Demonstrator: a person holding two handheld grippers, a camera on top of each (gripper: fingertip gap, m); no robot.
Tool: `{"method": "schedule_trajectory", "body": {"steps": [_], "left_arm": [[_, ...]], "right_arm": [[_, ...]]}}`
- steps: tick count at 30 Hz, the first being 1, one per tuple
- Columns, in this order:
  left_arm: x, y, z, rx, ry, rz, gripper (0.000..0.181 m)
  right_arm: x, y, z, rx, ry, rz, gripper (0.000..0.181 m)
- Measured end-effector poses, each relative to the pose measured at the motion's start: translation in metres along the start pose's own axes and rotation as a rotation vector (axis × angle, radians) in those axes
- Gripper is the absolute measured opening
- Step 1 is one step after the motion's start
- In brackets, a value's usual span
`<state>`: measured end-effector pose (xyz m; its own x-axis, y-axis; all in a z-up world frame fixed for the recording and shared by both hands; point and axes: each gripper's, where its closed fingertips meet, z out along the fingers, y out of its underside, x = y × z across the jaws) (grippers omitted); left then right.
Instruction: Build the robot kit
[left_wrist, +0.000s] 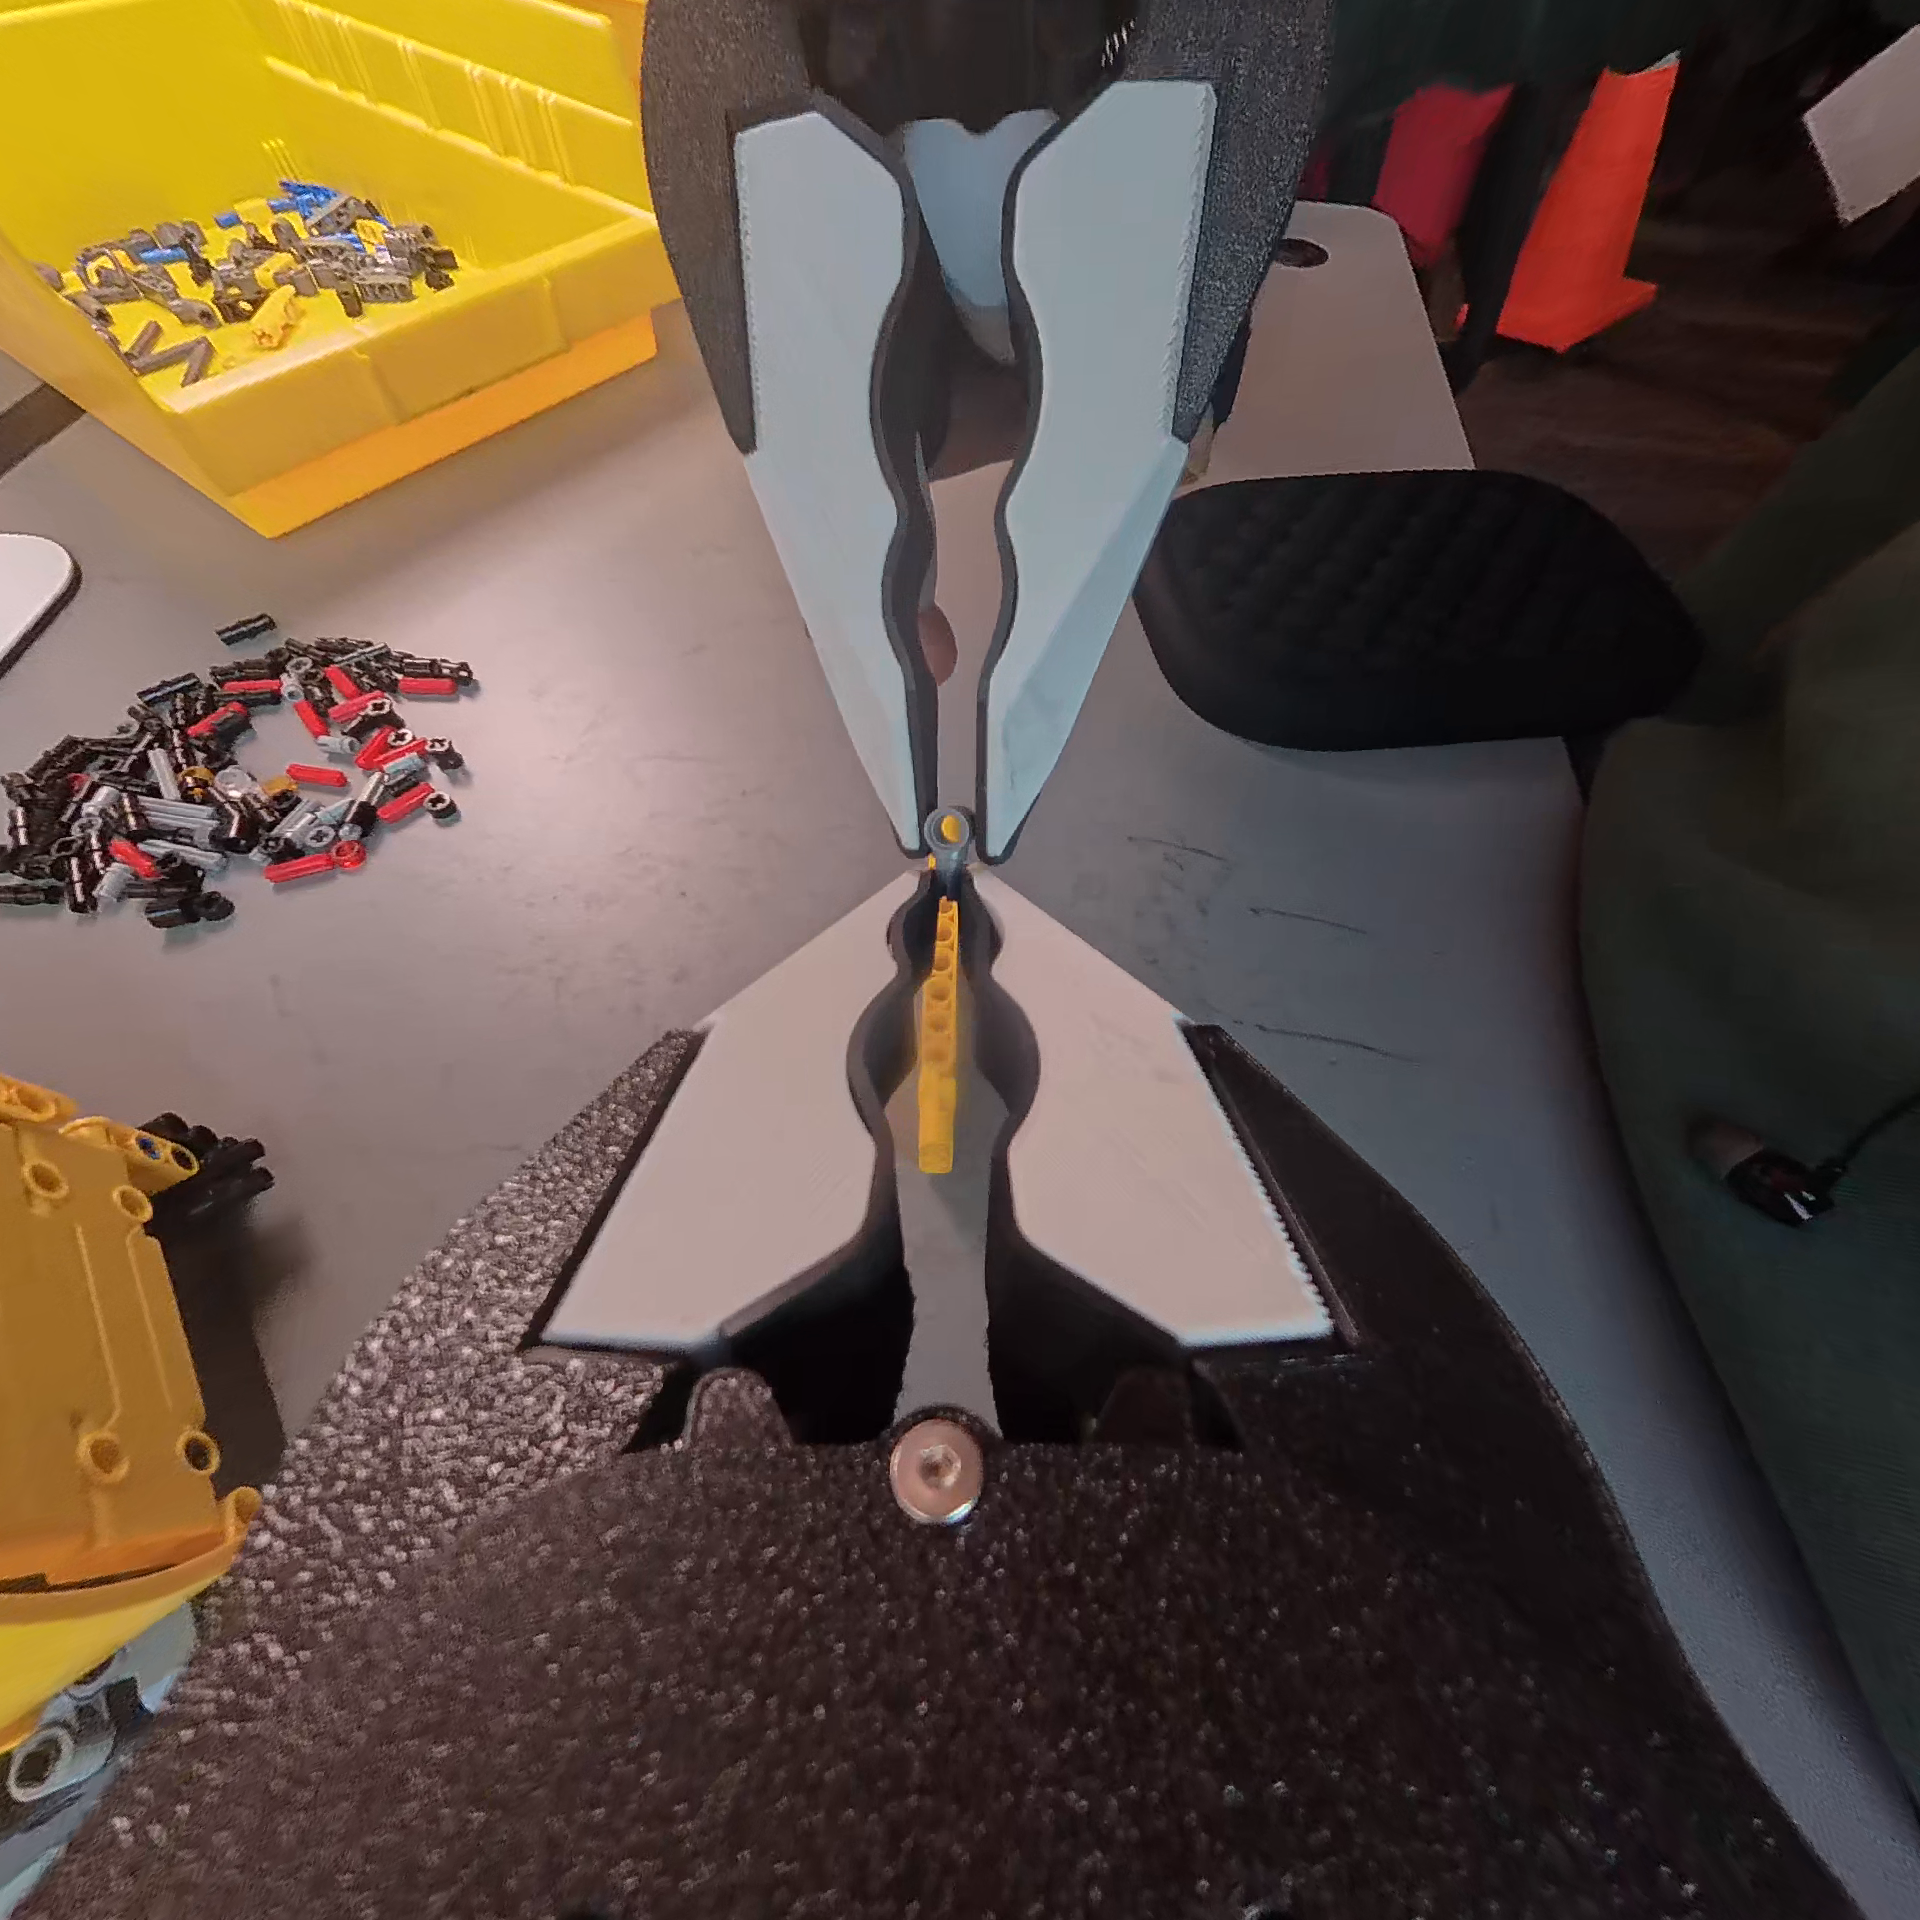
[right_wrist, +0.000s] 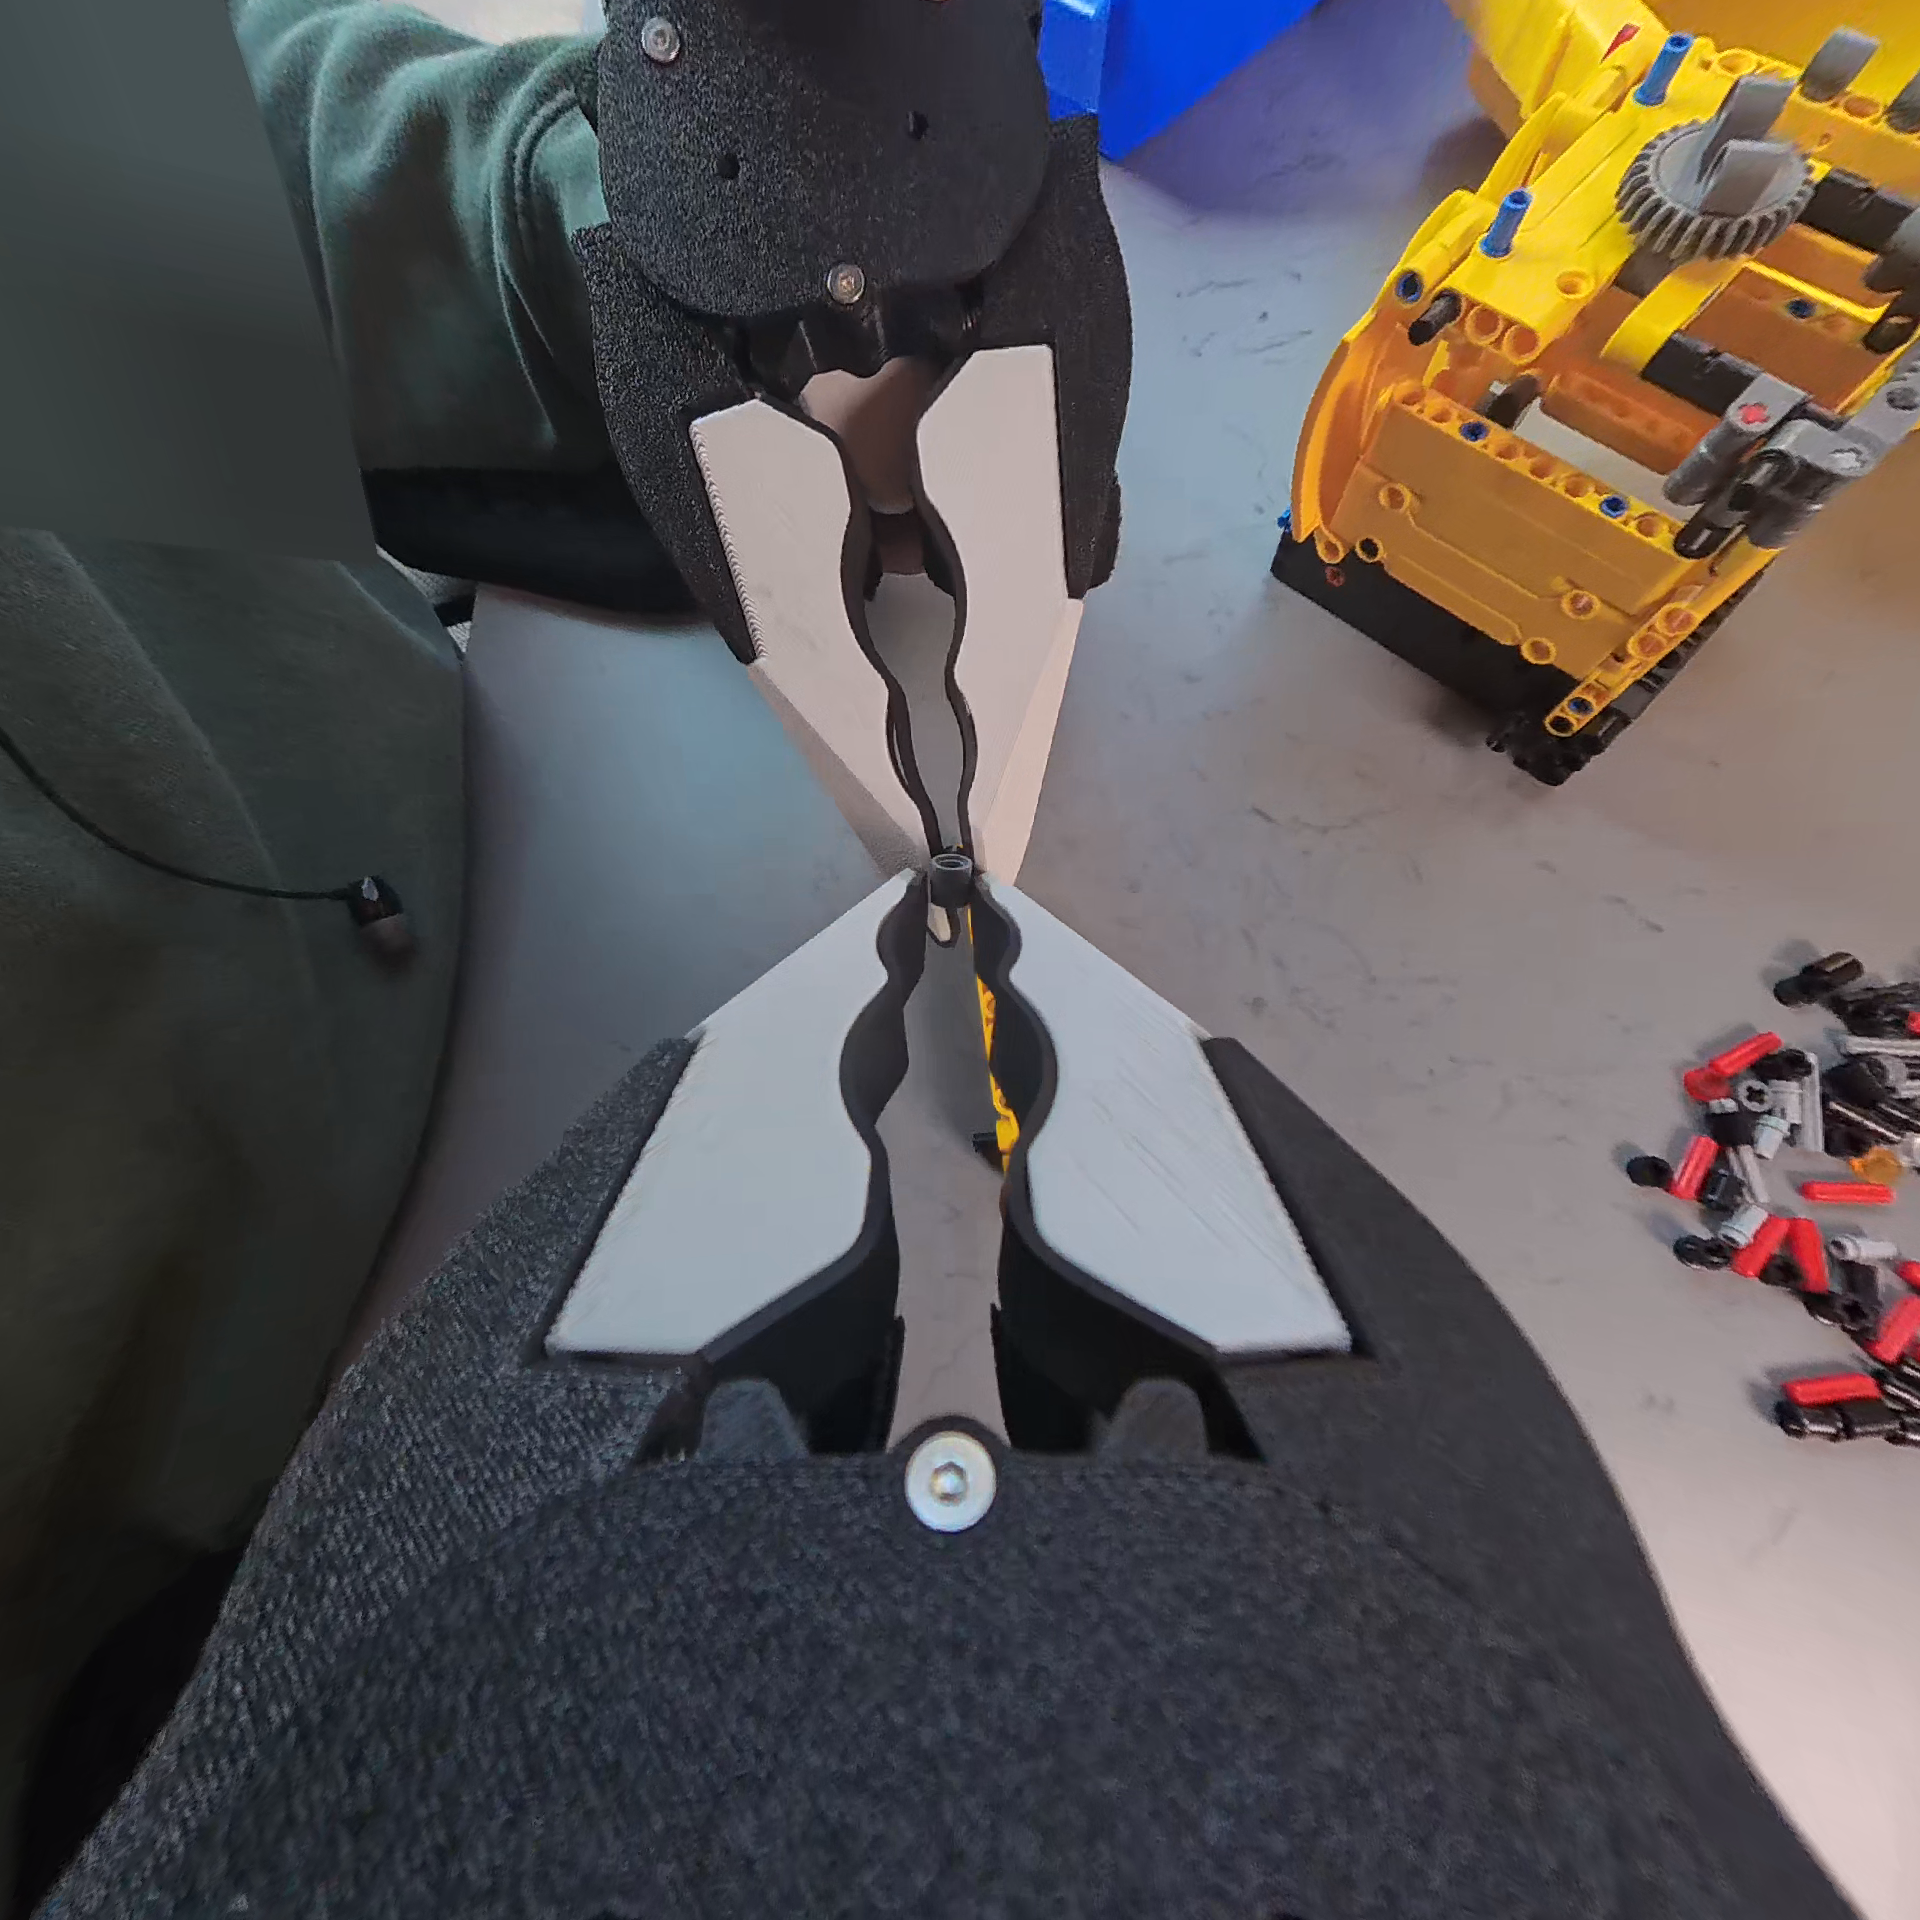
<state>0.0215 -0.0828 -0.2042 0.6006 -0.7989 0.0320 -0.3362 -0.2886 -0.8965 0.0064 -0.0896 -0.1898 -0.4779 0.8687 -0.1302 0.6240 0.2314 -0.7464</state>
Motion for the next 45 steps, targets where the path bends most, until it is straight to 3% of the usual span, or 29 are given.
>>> {"method": "schedule_trajectory", "body": {"steps": [15, 19, 22, 25, 32, 37, 45], "left_arm": [[0.000, 0.003, 0.002, -0.022, -0.014, 0.022, 0.003], [-0.002, 0.012, 0.003, -0.066, -0.009, -0.003, 0.005], [-0.006, 0.025, -0.002, -0.132, 0.003, -0.014, 0.025], [-0.003, 0.043, -0.001, -0.212, 0.029, -0.008, 0.034], [-0.003, 0.057, 0.006, -0.279, 0.020, 0.033, 0.019], [-0.004, 0.060, 0.008, -0.297, 0.003, 0.053, 0.007], [-0.005, 0.058, 0.012, -0.286, -0.012, 0.060, 0.007]], "right_arm": [[-0.001, -0.001, 0.002, -0.044, -0.007, 0.000, 0.007], [0.003, 0.006, 0.006, -0.124, 0.006, -0.004, 0.005], [0.008, 0.025, 0.007, -0.278, 0.013, -0.043, 0.006], [0.007, 0.035, 0.011, -0.384, 0.013, -0.074, 0.006], [0.010, 0.051, 0.014, -0.527, 0.026, -0.095, 0.006], [0.016, 0.050, 0.009, -0.521, 0.037, -0.052, 0.006], [0.014, 0.051, 0.002, -0.529, 0.022, -0.017, 0.006]]}}
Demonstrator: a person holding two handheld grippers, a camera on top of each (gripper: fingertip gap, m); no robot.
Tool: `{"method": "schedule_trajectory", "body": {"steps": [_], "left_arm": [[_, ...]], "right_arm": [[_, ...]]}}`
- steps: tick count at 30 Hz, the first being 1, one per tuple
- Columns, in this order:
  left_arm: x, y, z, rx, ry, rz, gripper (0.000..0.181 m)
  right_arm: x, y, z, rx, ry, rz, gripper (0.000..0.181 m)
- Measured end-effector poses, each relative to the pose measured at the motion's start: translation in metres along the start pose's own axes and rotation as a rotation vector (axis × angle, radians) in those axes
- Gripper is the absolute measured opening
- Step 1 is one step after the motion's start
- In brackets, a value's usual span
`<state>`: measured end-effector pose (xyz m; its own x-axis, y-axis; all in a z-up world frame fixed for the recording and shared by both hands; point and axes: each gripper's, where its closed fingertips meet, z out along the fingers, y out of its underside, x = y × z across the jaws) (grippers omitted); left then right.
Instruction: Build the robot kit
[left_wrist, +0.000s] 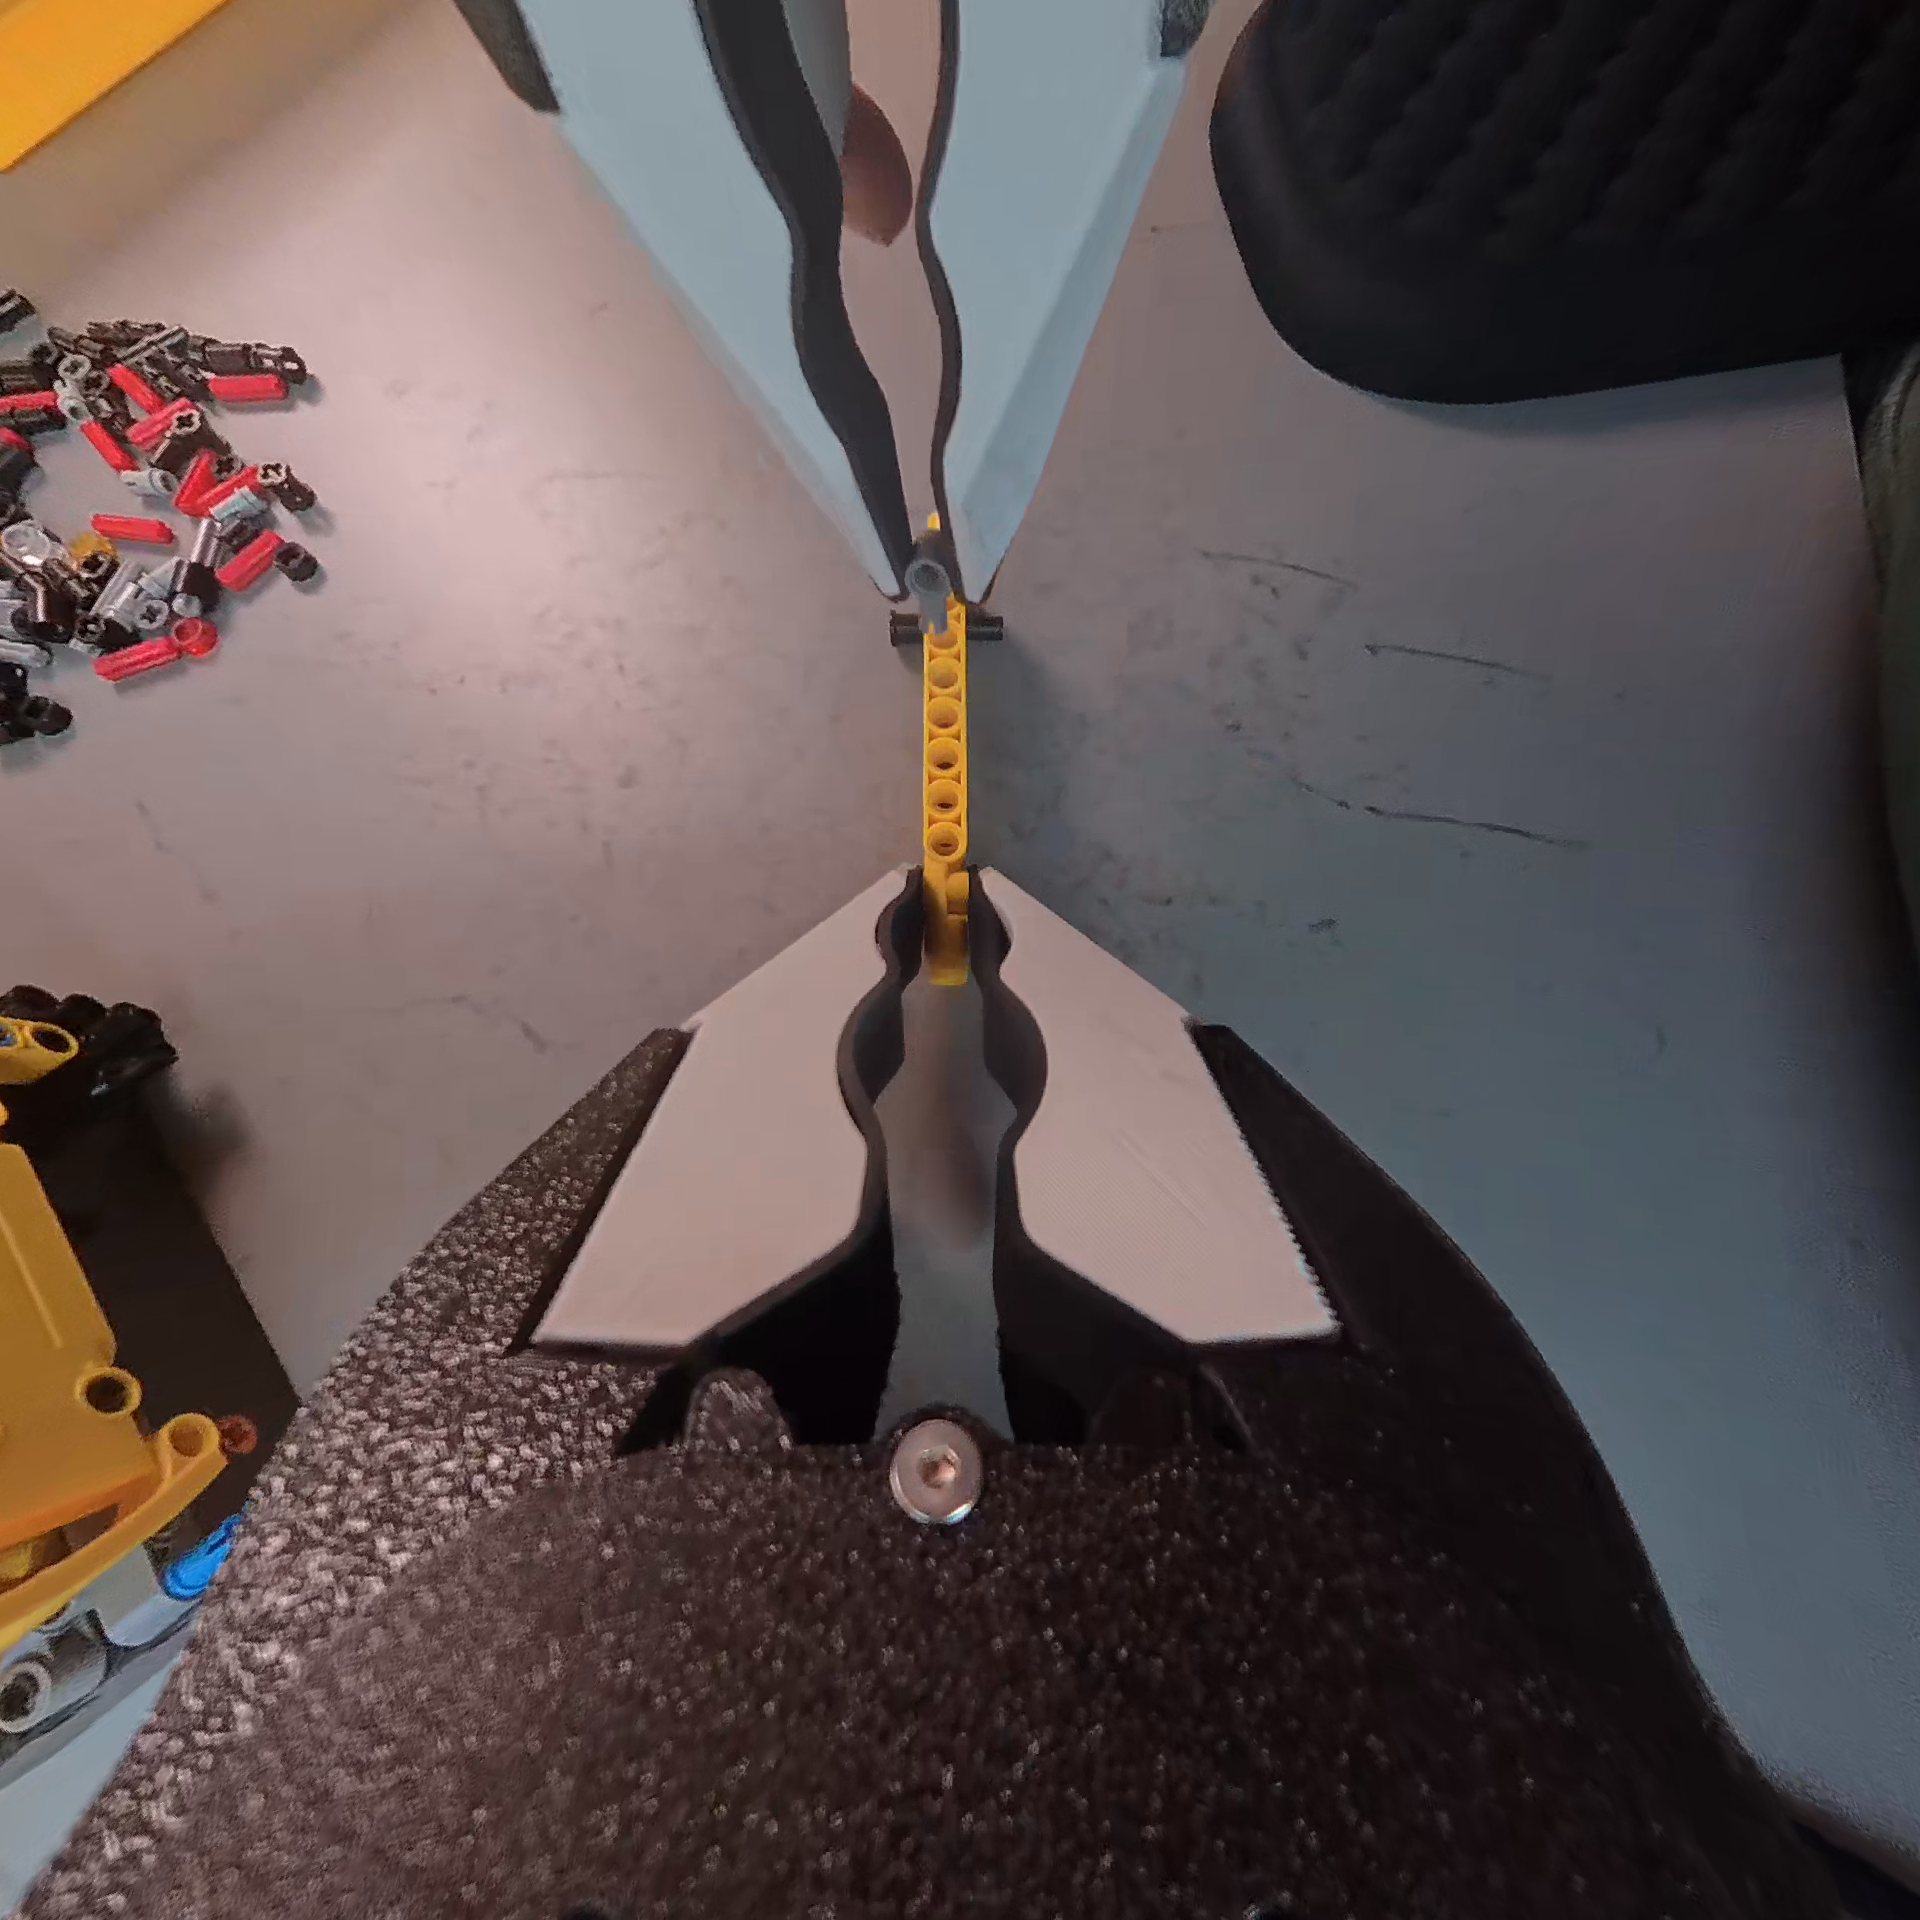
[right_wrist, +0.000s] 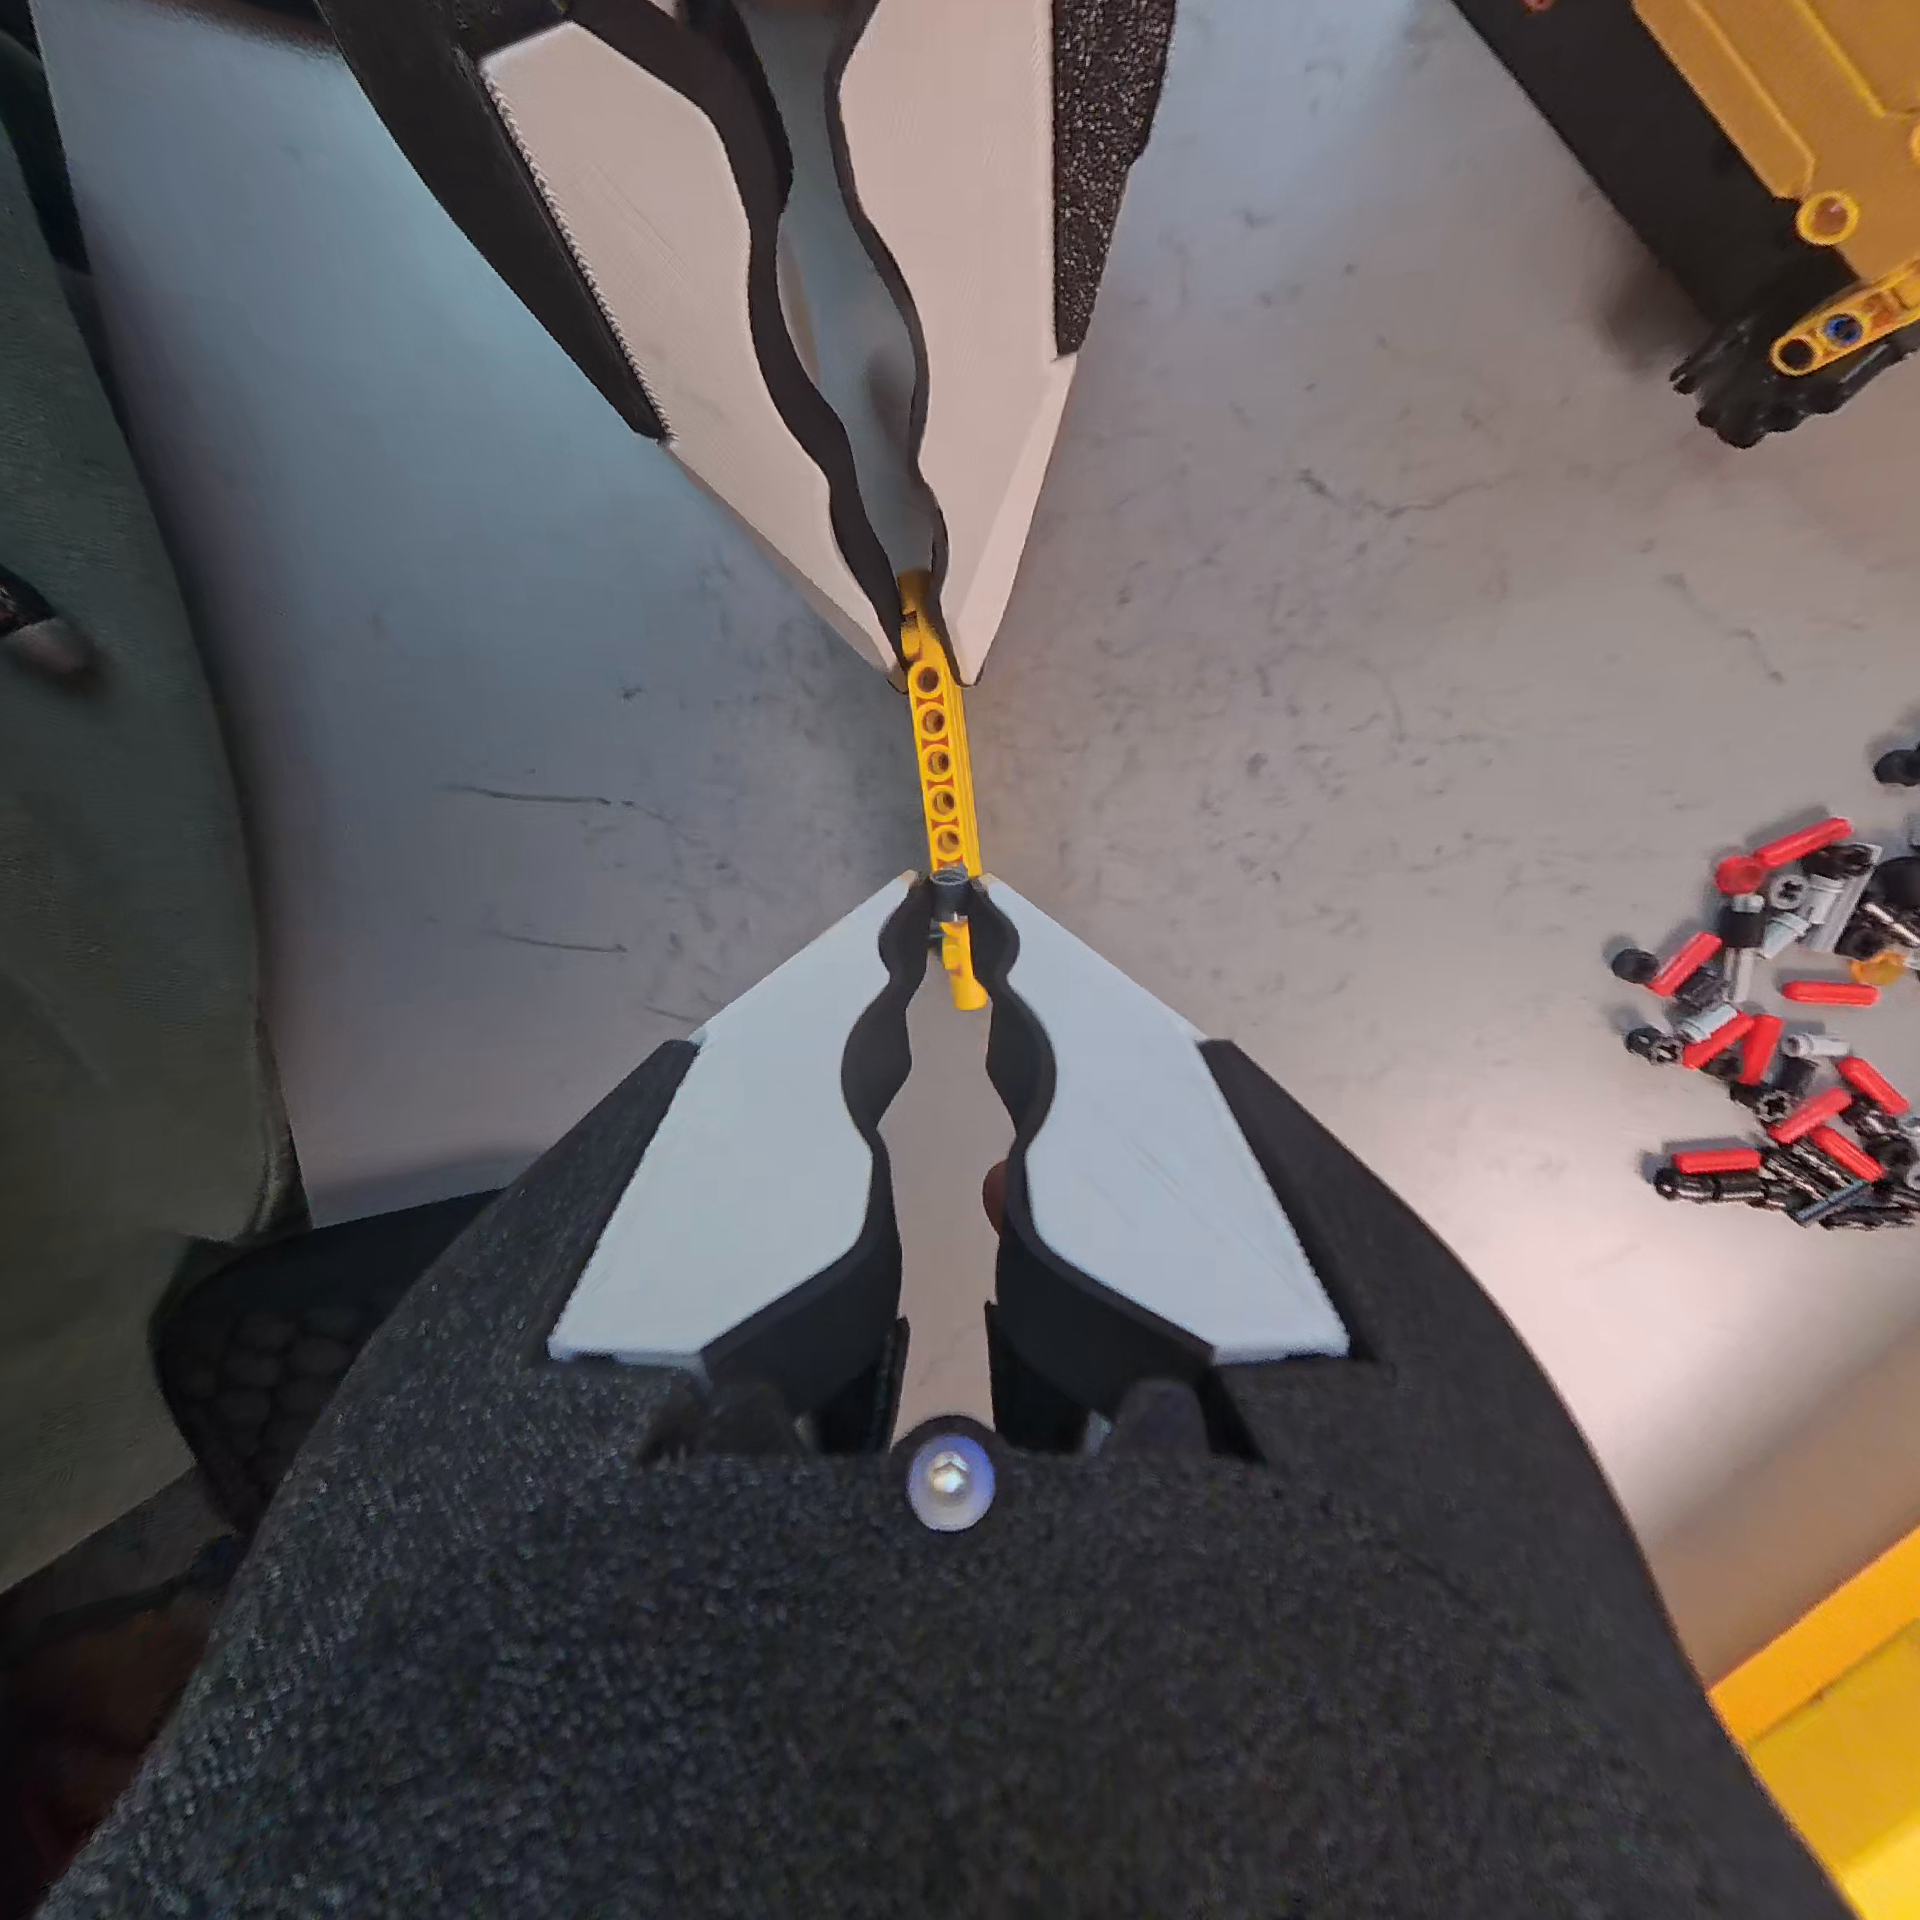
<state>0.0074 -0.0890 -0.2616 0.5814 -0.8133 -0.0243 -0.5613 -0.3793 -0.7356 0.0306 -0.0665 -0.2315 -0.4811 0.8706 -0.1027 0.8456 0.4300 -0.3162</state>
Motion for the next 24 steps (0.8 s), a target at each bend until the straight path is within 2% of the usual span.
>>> {"method": "schedule_trajectory", "body": {"steps": [3, 24], "left_arm": [[0.0001, -0.0012, 0.0015, 0.005, -0.006, 0.002, 0.007], [-0.0017, -0.0024, 0.0022, 0.004, 0.002, -0.051, 0.006]], "right_arm": [[-0.0003, 0.0014, 0.0074, -0.031, 0.005, -0.016, 0.006], [0.0005, -0.0009, 0.0105, -0.164, 0.016, -0.094, 0.005]]}}
